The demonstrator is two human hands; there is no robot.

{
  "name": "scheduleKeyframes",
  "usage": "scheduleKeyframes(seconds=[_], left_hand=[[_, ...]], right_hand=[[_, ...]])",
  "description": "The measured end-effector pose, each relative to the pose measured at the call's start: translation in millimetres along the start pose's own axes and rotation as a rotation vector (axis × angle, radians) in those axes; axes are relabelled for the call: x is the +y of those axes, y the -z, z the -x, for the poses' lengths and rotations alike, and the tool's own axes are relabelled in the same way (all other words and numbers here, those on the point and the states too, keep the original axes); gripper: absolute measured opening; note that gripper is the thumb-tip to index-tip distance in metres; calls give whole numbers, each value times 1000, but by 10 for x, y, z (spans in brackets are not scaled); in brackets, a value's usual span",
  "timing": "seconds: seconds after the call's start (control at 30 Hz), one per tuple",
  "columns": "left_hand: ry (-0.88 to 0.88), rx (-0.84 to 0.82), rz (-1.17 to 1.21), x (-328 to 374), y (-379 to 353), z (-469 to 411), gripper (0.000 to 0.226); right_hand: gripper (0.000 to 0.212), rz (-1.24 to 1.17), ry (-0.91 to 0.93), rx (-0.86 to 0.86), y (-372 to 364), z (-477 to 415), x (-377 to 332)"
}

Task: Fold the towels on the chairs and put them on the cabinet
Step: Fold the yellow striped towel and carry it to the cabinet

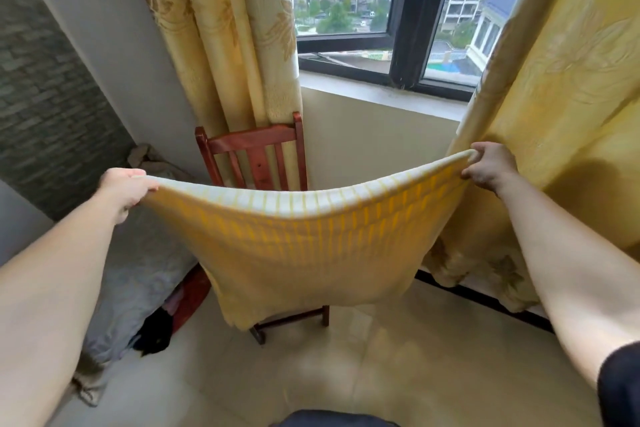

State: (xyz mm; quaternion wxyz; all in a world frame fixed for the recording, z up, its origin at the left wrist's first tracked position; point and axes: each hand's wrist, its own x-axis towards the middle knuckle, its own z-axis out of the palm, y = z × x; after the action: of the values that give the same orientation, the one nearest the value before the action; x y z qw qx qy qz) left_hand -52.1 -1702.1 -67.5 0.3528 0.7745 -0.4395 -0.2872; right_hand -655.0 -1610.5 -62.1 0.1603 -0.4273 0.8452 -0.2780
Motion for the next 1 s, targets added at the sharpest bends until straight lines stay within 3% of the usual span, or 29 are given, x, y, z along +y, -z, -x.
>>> scheduleKeyframes(seconds=[0.1,0.2,0.27,0.37,0.63,0.8,0.9,1.0], left_hand=[[-106,-75,-276,77,-57,77,52],[-239,-95,-623,112,-134,138,34],[-313,-35,-731,110,-209,189,13],[-319,56,-759,29,-323,187,24],[-189,96,-610,-124,-371,286,43],[-31,91,-470,67,-653,450,75],[31,22,-301,156,-873,480,79],[-59,7,-261,312,-1013,557,59]], right_hand=[[67,231,115,14,-97,30,-73],[46,388,234,19,-218,53,-56],[32,492,313,64,-252,86,-35],[25,567,349,141,-210,92,13],[46,439,-45,243,-84,18,120],[72,62,-200,3,-213,-44,-117],[45,-230,-162,-187,-387,-30,-335],[33,-349,-46,-461,-495,74,-522]])
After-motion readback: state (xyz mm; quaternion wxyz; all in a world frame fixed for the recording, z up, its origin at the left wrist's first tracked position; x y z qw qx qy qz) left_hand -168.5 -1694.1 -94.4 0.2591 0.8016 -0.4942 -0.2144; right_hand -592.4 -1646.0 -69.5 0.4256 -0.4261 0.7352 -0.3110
